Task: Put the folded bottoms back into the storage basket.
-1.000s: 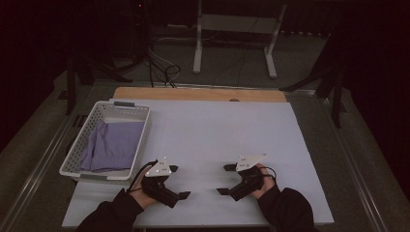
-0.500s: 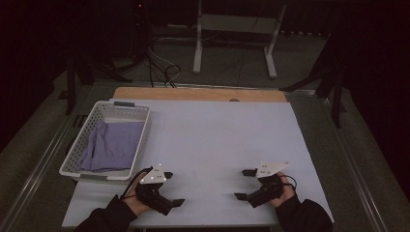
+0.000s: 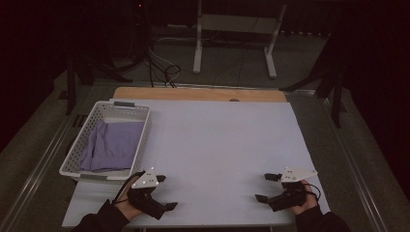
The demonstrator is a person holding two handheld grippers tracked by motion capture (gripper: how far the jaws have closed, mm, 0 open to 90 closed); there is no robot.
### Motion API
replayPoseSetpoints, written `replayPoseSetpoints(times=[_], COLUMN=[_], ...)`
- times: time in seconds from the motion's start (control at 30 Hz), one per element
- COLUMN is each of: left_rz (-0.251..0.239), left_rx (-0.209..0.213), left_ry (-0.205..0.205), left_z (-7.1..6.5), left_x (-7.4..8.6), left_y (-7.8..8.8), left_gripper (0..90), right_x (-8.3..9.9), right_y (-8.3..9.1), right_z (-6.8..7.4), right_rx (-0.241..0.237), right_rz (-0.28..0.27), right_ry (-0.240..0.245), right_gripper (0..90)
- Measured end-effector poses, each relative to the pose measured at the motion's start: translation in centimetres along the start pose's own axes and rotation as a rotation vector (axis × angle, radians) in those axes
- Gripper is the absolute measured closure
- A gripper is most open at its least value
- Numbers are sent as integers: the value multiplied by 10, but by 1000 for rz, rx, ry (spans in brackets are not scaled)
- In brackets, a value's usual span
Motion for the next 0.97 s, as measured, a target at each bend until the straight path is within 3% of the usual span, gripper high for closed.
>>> replayPoseSetpoints(times=[0.4, 0.97], left_rz=[-11, -36], left_rx=[-5, -14], left_ry=[0, -9], left_z=[-1, -2], left_x=[0, -2], left_y=[-3, -3], left_gripper=[0, 0], right_x=[-8, -5], right_y=[-4, -6], right_z=[2, 2], right_rx=[-22, -22], right_rz=[-28, -12], right_ry=[8, 7], right_gripper=[94, 94])
Point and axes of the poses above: each handheld gripper's, and its own axes: y roughly backward along the jaws, x roughly out of its underside, z roughly to its left, the point moved 3 cm from there along -y, roughly forward along the jaws, and after that the axes turned 9 degrees about z, right-handed, at the moved point
